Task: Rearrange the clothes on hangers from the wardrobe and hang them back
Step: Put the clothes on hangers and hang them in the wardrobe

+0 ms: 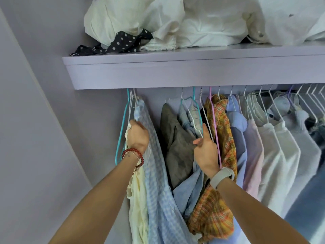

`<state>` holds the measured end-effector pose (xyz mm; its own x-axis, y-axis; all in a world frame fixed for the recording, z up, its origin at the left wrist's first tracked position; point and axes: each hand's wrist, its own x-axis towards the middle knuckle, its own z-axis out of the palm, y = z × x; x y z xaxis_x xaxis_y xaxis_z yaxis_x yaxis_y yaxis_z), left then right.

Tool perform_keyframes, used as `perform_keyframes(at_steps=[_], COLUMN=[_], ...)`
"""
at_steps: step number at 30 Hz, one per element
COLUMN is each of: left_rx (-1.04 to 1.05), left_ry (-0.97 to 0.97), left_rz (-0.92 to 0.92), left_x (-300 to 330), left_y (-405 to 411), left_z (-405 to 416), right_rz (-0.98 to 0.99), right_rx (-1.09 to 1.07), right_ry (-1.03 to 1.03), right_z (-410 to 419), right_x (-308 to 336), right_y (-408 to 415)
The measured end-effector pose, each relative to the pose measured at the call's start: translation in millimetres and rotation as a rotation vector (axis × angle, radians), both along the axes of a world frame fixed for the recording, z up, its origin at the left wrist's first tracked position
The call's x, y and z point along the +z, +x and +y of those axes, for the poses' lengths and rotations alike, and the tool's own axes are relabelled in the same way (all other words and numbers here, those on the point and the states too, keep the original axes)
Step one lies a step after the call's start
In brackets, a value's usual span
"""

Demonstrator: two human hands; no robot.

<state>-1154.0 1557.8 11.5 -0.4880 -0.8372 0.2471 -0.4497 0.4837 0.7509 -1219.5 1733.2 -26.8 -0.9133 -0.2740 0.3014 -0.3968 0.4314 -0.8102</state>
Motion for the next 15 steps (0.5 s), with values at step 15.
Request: perform_keyframes(at_steps=[15], left_rx=[-0.284], left_ry=[-0.302], left_rz=[0.038], left_x=[-28.5], left_y=[-27.0], left_z=[21.2], right_rz=[0.094], right_rx=[-0.085], right_ry=[-0.031], right_z=[34.1], right_x=[-8.7], right_y=[-15.1])
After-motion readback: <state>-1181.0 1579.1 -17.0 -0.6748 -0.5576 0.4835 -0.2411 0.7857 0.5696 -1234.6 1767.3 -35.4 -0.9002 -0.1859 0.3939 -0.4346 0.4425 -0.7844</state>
